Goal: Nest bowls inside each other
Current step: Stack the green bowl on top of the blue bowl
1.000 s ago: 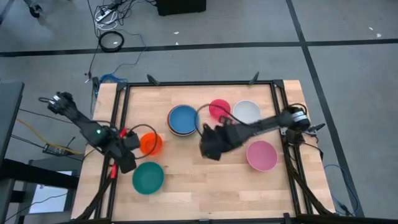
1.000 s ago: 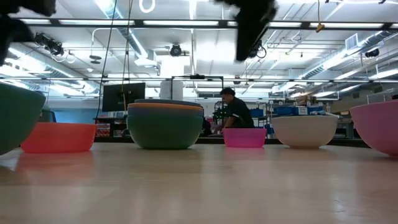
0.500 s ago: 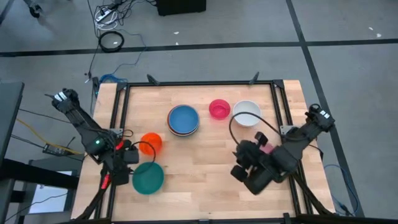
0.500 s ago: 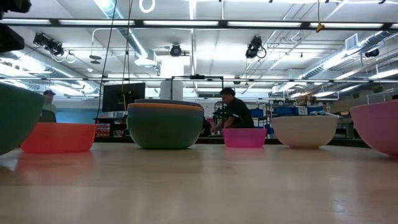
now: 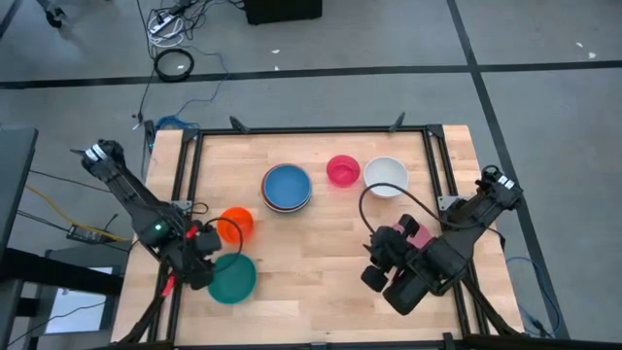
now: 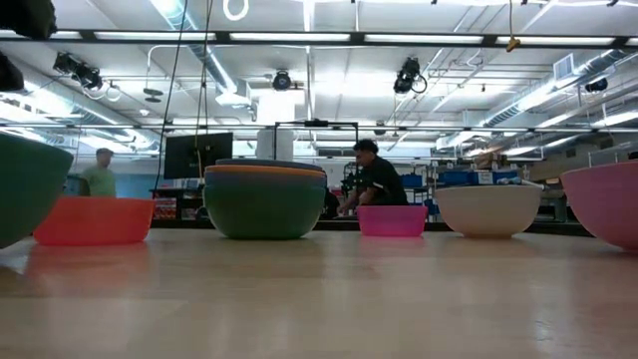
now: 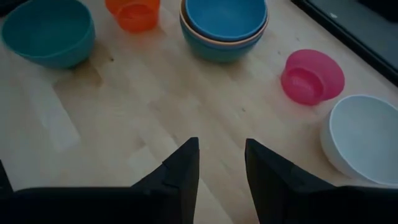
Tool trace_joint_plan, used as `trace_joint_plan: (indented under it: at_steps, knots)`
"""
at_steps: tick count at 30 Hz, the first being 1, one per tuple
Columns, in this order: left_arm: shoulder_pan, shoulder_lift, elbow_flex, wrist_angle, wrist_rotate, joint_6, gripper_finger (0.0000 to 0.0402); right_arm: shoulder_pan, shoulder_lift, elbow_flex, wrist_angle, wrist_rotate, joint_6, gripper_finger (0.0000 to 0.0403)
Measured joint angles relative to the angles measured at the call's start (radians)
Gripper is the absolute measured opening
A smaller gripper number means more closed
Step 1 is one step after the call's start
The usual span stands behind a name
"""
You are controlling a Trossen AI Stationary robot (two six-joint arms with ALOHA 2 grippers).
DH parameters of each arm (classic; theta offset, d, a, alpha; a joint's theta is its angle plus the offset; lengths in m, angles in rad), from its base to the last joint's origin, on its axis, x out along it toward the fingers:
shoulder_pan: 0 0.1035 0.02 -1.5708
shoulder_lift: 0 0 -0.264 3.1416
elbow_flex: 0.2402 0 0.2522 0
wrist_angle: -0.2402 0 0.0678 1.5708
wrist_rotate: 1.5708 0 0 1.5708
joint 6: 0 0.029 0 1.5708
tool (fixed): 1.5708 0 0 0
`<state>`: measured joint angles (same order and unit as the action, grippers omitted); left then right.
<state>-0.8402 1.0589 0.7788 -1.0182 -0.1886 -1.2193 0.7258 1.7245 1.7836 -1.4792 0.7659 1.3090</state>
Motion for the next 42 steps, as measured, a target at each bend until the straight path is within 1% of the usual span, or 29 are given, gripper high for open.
trace_joint_plan:
  at_steps: [7, 16, 20, 22, 24, 26, 29, 30, 31, 39, 42]
  knots:
    - [0.000, 0.096, 0.000, 0.006, 0.003, -0.046, 0.0188, 0.000, 0.008, 0.000, 0.000, -0.007, -0.002, 0.0116]
    - [0.000, 0.237, 0.001, 0.008, 0.009, -0.051, 0.0188, 0.000, 0.008, 0.000, 0.002, -0.008, -0.003, 0.0116]
    - [0.000, 0.282, 0.001, 0.045, 0.009, -0.045, 0.0186, 0.000, 0.008, 0.000, 0.004, -0.008, -0.004, 0.0116]
    - [0.000, 0.294, 0.001, 0.053, 0.009, -0.041, 0.0173, 0.000, 0.008, 0.000, 0.004, -0.009, -0.004, 0.0116]
    - [0.000, 0.300, 0.001, 0.058, 0.010, -0.041, 0.0147, 0.000, 0.008, 0.000, 0.004, -0.008, -0.005, 0.0116]
    - [0.000, 0.298, 0.001, 0.058, 0.009, -0.038, 0.0108, 0.000, 0.008, 0.000, 0.005, -0.009, -0.008, 0.0116]
    - [0.000, 0.296, 0.002, 0.063, 0.007, -0.038, 0.0037, 0.000, 0.008, 0.000, 0.004, -0.008, -0.009, 0.0116]
    - [0.000, 0.294, 0.005, 0.069, 0.011, -0.037, 0.0021, 0.000, 0.008, 0.000, 0.004, -0.009, -0.009, 0.0116]
    - [0.000, 0.293, 0.006, 0.073, 0.011, -0.035, 0.0014, 0.000, 0.008, 0.000, 0.004, -0.008, -0.009, 0.0116]
    - [0.000, 0.285, 0.011, 0.096, -0.017, -0.013, 0.0010, -0.002, 0.008, 0.000, 0.004, -0.008, -0.011, 0.0116]
    - [0.000, 0.272, 0.054, 0.119, -0.052, 0.040, 0.0008, -0.002, 0.008, 0.000, 0.003, -0.008, -0.011, 0.0116]
